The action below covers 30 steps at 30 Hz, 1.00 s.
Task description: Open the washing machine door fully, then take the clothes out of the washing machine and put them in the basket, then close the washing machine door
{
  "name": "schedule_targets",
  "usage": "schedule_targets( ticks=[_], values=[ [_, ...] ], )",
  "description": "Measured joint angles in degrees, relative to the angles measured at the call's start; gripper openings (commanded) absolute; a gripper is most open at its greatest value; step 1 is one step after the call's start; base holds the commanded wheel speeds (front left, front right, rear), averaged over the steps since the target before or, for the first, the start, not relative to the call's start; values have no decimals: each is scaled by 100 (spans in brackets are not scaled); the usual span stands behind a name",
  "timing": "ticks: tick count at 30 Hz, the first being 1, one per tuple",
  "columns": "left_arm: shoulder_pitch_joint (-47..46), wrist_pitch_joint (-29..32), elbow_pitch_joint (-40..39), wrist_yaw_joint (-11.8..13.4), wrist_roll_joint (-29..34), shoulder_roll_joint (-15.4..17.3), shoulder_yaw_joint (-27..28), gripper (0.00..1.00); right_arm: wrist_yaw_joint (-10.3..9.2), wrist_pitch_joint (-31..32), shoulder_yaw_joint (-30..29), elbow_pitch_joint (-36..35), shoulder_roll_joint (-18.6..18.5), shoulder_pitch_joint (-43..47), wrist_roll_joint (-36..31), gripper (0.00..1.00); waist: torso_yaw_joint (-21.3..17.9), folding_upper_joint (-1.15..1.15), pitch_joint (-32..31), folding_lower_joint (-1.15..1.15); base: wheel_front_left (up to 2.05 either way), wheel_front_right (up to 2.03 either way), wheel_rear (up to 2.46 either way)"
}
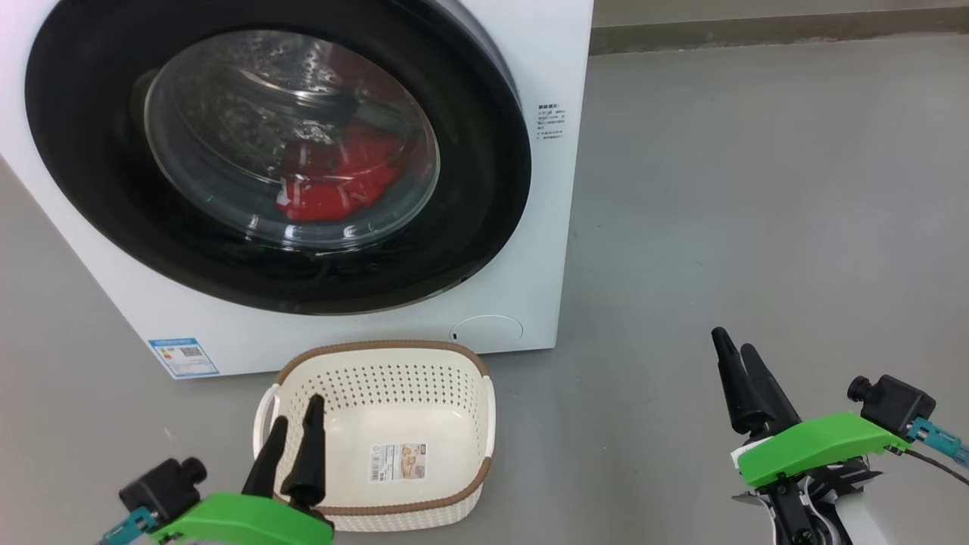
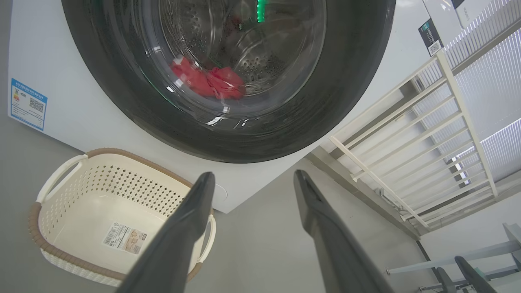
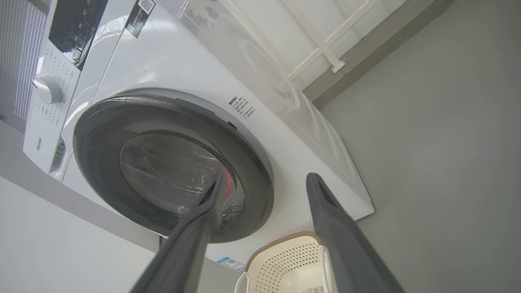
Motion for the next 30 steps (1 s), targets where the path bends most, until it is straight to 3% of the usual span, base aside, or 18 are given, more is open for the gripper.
schedule_targets(
  ticks=[8, 30],
  values=[
    [-69, -131, 94, 74, 599, 2, -92, 100, 0, -142, 24, -12, -13, -127, -628, 100, -16, 0, -32, 0, 0, 0, 0],
    [-326, -489, 250, 609, 2008, 19, -156, 100, 0, -497, 289, 86, -53, -370, -2024, 100, -14, 0, -49, 0, 0, 0, 0]
  ],
)
